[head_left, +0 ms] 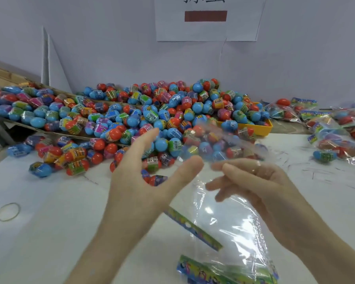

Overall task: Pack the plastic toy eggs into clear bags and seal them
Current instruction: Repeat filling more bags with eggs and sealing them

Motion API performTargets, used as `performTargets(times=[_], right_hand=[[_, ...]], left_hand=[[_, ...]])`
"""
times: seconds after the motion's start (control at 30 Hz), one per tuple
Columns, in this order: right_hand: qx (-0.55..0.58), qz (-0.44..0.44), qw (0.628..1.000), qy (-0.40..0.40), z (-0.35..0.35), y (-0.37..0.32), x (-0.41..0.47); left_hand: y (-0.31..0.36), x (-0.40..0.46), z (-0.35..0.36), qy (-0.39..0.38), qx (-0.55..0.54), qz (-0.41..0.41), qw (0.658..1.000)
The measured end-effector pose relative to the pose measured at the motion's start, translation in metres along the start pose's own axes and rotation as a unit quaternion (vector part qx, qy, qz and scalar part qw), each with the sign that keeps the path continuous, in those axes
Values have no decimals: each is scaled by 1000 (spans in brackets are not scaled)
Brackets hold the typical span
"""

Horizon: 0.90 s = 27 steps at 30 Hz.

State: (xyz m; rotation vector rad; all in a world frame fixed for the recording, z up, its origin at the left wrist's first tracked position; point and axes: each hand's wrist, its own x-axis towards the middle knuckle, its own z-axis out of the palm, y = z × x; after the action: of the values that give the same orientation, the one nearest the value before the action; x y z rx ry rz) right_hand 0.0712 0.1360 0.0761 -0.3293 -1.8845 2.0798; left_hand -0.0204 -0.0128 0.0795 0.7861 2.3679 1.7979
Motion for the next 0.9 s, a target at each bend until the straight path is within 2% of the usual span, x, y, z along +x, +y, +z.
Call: performTargets(times=[0.03, 0.07, 0.1, 0.13, 0.2, 0.23, 0.27, 0.33, 0.37, 0.4, 0.47, 0.6, 0.73, 0.8, 0.87, 0.9], right_hand=[[-15, 17, 999, -34, 1, 0, -2], [-31, 30, 998, -54, 2, 1, -4], [-47, 34, 996, -62, 4, 3, -6], [-69, 28, 996, -55, 3, 6, -9], [-170, -20, 985, 8, -5, 19, -19], [-271, -70, 959, 41, -8, 24, -26], [-393, -135, 909, 44, -9, 28, -33], [-581, -228, 781, -27, -14, 44, -43], [-635, -241, 732, -61, -20, 56, -47], [-661, -233, 708, -82, -23, 65, -49], [-676, -195, 703, -99, -29, 71, -51], [-661, -148, 723, -135, -35, 67, -43], [-669, -94, 704, -219, -46, 52, -32], [-620, -89, 744, -232, -48, 41, -22], [-503, -114, 839, -172, -49, 28, -14], [-452, -161, 869, -119, -46, 22, -7]], left_hand=[[-3, 4, -1, -68, -21, -61, 996], [-5, 7, 0, -131, -52, -91, 986], [-6, 7, 1, -157, -81, -96, 980], [-7, 6, 3, -154, -106, -96, 978], [-11, 7, -1, -89, -152, -106, 979], [-16, 9, -6, -48, -177, -115, 976], [-20, 12, -13, -8, -194, -125, 973], [-29, 18, -27, 51, -207, -144, 966], [-33, 20, -33, 68, -210, -152, 963], [-36, 21, -37, 76, -212, -158, 961], [-39, 20, -40, 74, -210, -168, 960], [-43, 16, -39, 55, -199, -177, 962], [-42, 15, -38, 36, -203, -179, 962], [-42, 14, -40, 39, -201, -177, 963], [-41, 11, -44, 40, -203, -170, 963], [-40, 9, -47, 41, -205, -166, 964]])
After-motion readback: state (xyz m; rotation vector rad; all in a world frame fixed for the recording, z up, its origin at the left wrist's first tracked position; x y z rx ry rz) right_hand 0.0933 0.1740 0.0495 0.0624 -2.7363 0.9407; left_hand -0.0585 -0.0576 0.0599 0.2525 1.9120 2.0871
